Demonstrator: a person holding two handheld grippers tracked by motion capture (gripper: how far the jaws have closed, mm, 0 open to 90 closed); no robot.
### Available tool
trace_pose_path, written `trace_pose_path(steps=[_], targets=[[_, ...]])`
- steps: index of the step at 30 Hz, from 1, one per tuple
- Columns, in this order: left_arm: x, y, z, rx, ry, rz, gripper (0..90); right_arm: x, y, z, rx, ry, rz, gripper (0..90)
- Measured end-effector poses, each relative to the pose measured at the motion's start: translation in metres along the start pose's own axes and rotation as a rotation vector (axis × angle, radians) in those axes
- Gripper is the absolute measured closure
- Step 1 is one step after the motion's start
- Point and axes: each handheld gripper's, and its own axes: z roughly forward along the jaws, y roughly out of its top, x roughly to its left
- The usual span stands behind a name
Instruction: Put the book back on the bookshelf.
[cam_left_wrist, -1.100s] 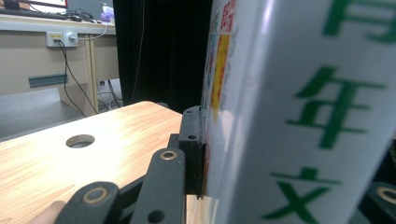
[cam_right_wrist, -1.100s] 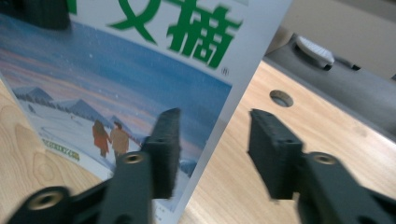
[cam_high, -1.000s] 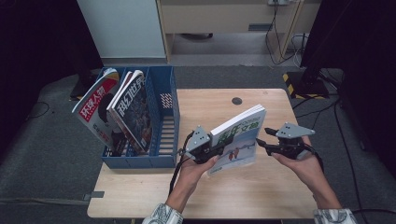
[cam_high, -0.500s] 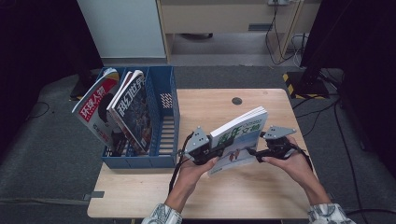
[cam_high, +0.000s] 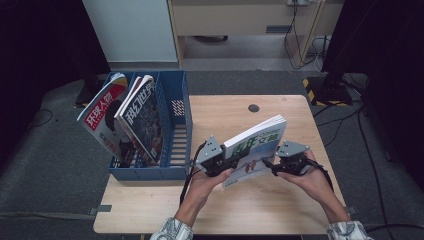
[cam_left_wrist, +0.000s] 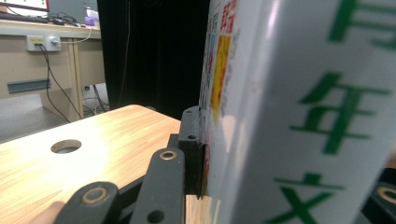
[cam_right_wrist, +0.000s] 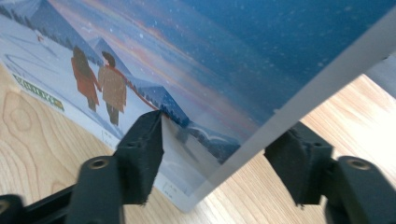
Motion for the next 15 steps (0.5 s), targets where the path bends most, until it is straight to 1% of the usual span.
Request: trace_pose_path(steps=[3,5,7,10,11,12,14,15], targets=[[0.0,0.0,-0.001,0.002,-0.001,-0.005,71.4,0.002,-0.002,-0.007,-0.001,-0.012,-0.007,46.2],[0.0,0.001,-0.001,0.001,0.0,-0.007,71.0,0.003,-0.004,-0.011,-0.002,-0.015,0.003,49.7],[-0.001,0.001,-0.001,0.002,-0.005,-0.004,70.9,0.005,-0.006,-0.015,-0.008,-0.024,-0.001,53.3],[-0.002,0.001,0.0,0.0,-0.014,-0.005,69.8,0.006,-0.008,-0.02,-0.008,-0.019,0.004,57.8],[-0.003,0.001,0.0,0.0,-0.016,-0.004,69.2,0.007,-0.009,-0.021,-0.009,-0.014,0.013,59.1],[-0.003,0.002,0.001,0.002,-0.018,0.0,68.6,0.007,-0.01,-0.022,-0.012,-0.012,0.01,59.6],[-0.005,0.003,0.001,0.011,-0.014,0.028,67.7,0.008,-0.011,-0.023,-0.018,-0.008,0.014,60.2],[-0.005,0.003,0.002,0.012,-0.016,0.033,67.7,0.008,-0.011,-0.024,-0.016,-0.004,0.015,60.4]])
